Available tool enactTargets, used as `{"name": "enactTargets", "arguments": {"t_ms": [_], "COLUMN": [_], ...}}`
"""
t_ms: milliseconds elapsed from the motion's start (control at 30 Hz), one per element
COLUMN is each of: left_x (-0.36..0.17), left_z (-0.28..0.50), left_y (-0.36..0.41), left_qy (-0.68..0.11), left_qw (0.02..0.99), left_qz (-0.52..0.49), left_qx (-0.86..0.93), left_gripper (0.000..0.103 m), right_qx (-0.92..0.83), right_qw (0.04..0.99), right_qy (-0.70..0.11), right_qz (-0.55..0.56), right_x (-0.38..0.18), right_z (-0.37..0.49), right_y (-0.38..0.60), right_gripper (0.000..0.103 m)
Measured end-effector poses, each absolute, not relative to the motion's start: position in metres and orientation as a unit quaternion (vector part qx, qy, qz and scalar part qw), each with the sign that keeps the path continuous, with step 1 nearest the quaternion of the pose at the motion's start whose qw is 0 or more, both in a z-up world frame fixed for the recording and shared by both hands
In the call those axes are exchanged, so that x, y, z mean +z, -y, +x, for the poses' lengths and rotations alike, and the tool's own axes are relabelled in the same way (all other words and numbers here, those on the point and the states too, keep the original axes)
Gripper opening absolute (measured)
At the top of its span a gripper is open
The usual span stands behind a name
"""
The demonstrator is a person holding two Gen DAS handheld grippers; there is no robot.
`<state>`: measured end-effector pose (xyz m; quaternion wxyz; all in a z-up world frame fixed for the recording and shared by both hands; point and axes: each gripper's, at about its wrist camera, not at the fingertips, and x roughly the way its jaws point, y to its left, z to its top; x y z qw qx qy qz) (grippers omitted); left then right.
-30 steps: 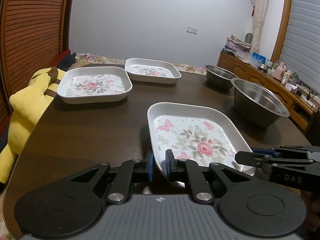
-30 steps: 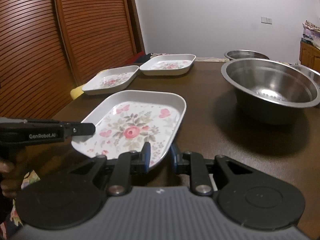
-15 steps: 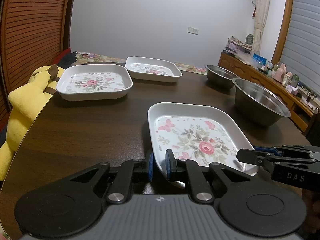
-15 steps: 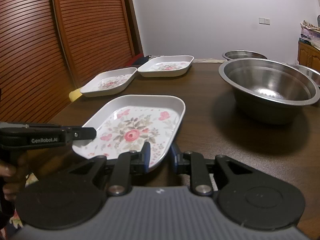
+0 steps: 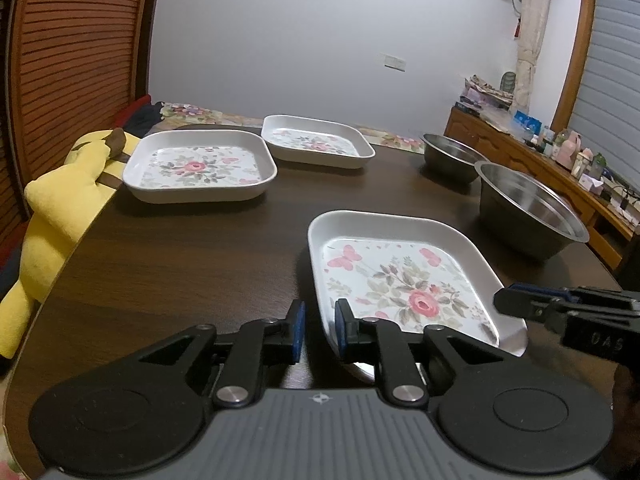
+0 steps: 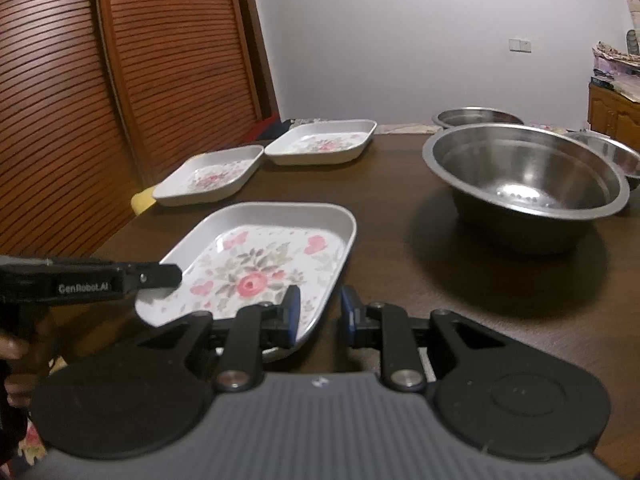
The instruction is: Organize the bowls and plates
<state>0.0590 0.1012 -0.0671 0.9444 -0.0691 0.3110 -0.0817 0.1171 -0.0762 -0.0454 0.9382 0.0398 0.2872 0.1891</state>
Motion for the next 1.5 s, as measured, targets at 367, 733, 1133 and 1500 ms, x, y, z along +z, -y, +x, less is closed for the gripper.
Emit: {"name": "enactTargets", "arguments": {"t_ms": [367,733,1133,1500], "left_x": [-0.045,-0.023,-0.007,0.0], "left_z": [0.051,0.051,0.061,0.081], "left_y": [-0.109,-0.111,-0.132,-0.161], "left_qy": [-0.285,-0.264,-0.247,-0.247], "left_qw": [0.954,0.96,0.967,0.968], "left_qz": [-0.067,-0.051,-0.038,-0.016], "left_qx": [-0.072,-0.077,-0.054,-0.041], "left_gripper": [0.026,0.033,0.038,0.04], "right_qx": [0.188,0.209,0.245,0.263], "right_qw": [0.949,0.953,0.949,0.941], "right_qy": [-0.25,-0.214,-0.198,-0.211], "right_qz": [0.041,0.036,0.015,0.01], "right_x": [-0.018,0.01,0.023,0.025], "right_z": [0.117,0.113,0.122,0.14], "right_y": [0.082,0.078,0.048,0.03], "right_gripper": [0.024,0.024,0.026,0.031]}}
